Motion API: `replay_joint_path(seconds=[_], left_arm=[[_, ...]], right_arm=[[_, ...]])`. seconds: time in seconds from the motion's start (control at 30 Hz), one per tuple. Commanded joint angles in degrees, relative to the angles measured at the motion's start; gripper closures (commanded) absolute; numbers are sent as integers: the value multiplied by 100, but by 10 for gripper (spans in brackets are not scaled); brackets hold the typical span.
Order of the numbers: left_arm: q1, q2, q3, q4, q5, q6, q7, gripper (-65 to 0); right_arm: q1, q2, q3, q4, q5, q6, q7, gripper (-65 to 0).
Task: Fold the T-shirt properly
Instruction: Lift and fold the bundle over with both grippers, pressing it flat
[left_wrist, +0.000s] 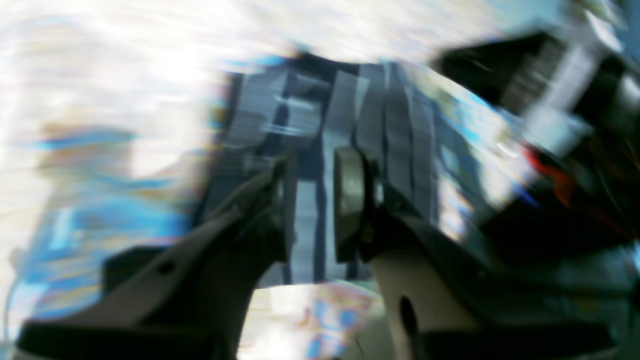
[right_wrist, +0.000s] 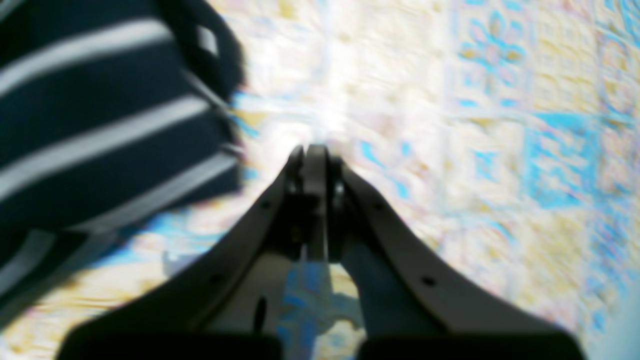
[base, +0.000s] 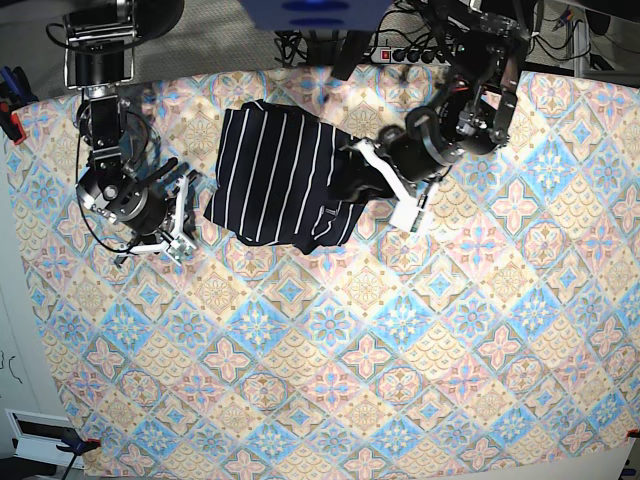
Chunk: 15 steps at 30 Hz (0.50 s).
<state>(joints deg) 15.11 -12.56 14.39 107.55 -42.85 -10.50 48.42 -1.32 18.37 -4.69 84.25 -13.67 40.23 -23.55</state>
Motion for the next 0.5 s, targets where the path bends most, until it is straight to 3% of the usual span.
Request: replay_joint_path(seconds=[0.0, 0.2, 0.47], left_arm=[[-21, -67, 112, 107, -45, -35, -100, -121], [-39, -226, 596, 72, 193, -18, 437, -74], [-197, -182, 701, -649, 799, -18, 516, -67]], right_arm=[[93, 22, -107, 98, 62, -23, 135, -1], [427, 5, -221, -306, 44, -23, 127, -1], [840, -4, -564, -1194, 44, -23, -76, -1]])
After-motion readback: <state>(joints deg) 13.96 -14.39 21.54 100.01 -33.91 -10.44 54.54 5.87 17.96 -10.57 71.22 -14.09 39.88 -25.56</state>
